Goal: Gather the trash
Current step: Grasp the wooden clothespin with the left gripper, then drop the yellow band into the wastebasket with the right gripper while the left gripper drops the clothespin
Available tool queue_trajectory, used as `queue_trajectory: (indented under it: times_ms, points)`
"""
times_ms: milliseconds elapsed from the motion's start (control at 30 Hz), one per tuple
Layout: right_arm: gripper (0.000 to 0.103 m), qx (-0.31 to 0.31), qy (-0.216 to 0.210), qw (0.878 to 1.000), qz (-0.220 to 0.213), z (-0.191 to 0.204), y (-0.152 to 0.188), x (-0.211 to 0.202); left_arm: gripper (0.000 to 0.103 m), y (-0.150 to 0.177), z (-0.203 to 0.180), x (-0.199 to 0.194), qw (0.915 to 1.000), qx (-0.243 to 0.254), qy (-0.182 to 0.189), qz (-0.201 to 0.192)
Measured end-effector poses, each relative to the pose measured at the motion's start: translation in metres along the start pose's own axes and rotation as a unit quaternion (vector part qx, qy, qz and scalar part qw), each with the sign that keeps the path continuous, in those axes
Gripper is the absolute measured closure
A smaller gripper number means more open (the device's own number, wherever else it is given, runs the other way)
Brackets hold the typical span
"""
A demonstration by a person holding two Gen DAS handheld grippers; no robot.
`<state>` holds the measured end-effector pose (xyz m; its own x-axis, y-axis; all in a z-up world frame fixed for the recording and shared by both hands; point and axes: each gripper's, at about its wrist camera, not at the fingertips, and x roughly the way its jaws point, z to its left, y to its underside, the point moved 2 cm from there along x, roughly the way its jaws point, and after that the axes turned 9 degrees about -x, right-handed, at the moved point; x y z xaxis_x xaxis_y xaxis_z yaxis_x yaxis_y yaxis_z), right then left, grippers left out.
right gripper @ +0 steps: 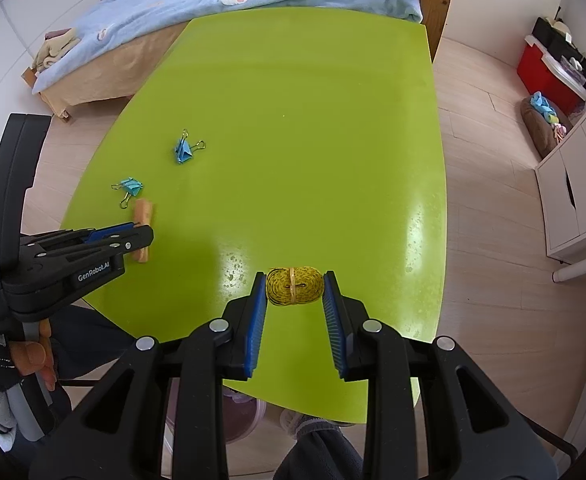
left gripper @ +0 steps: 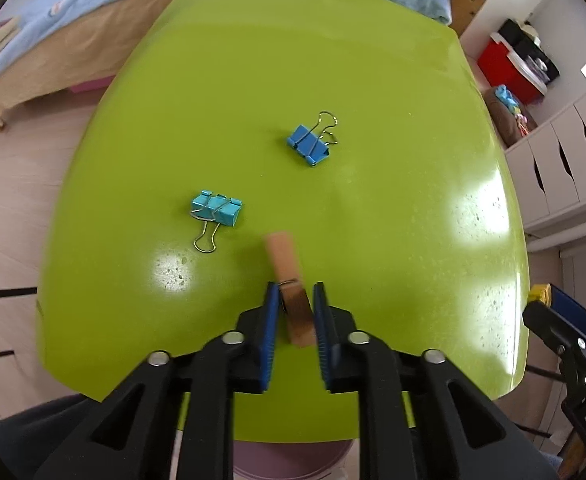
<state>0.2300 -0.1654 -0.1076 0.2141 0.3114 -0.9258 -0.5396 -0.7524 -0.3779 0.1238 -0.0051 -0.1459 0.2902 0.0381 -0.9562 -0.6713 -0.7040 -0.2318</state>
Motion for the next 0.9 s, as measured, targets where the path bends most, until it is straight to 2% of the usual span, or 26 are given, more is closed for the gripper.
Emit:
queue_trajectory:
  times_ms: [167,333,600,900]
  points:
    - [0.075,-0.003,-0.002,1.0,-0.009,0.007,0.0,-0.003,0.09,0.005,0.008,-0.009,0.9993,0.036,0.002,-0.014]
    - [0.075,-0.006,0.001,1.0,-0.022,0.017,-0.001,-0.012,0.09,0.01,0.008,-0.03,0.995,0.088,0.012,-0.046]
    - [0.075,-0.02,0.003,0.999,-0.05,0.042,0.004,-0.037,0.09,0.019,0.007,-0.073,0.9826,0.157,0.027,-0.096]
    - [0.075,-0.042,-0.006,0.996,-0.084,0.075,0.028,-0.075,0.09,0.052,0.02,-0.126,0.9666,0.21,0.072,-0.128]
